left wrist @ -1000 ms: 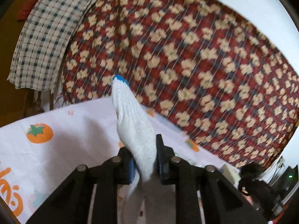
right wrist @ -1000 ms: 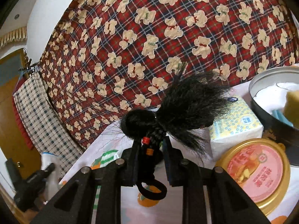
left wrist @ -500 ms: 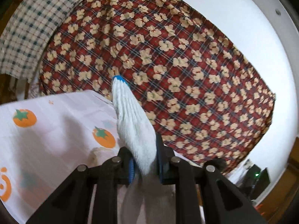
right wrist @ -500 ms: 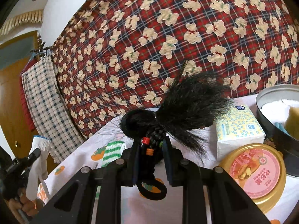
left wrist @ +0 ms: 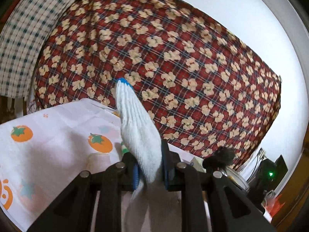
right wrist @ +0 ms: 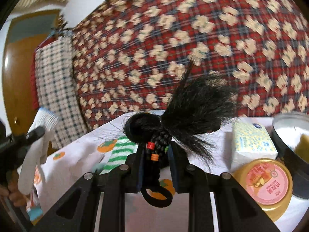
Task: Organize soft objects
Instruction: 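Lift the black furry toy and white glove and carry them toward the metal bin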
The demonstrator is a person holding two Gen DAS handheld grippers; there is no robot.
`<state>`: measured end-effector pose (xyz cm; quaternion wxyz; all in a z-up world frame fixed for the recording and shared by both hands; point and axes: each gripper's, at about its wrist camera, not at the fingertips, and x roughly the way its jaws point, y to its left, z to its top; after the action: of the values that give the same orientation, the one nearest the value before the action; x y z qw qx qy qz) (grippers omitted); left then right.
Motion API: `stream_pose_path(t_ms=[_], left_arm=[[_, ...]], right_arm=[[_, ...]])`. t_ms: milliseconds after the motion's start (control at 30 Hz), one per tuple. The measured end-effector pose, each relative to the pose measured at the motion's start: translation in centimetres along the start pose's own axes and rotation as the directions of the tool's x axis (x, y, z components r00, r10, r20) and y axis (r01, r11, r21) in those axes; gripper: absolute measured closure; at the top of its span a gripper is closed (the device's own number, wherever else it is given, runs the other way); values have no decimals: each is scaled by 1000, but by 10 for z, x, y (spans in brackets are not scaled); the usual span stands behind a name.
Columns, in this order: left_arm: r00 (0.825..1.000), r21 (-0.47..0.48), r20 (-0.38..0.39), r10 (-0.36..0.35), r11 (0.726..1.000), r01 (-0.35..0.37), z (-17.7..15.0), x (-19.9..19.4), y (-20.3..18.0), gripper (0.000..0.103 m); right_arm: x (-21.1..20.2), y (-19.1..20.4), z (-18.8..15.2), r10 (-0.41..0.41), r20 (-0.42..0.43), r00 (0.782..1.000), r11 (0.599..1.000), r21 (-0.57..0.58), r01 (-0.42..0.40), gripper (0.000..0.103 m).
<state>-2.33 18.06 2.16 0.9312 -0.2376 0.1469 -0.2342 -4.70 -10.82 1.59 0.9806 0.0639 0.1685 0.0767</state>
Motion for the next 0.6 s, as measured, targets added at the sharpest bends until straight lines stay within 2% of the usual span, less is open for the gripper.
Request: stream_pose_path(t_ms=[167, 600], left_arm=[[1000, 19, -13, -14, 1000, 14, -1, 4, -13, 86], [998, 49, -50, -31, 998, 33, -9, 21, -40, 86]], right_arm=[[-9, 18, -6, 33, 11, 999, 996, -83, -32, 78], [-24, 7, -5, 24, 33, 999, 997, -75, -22, 78]])
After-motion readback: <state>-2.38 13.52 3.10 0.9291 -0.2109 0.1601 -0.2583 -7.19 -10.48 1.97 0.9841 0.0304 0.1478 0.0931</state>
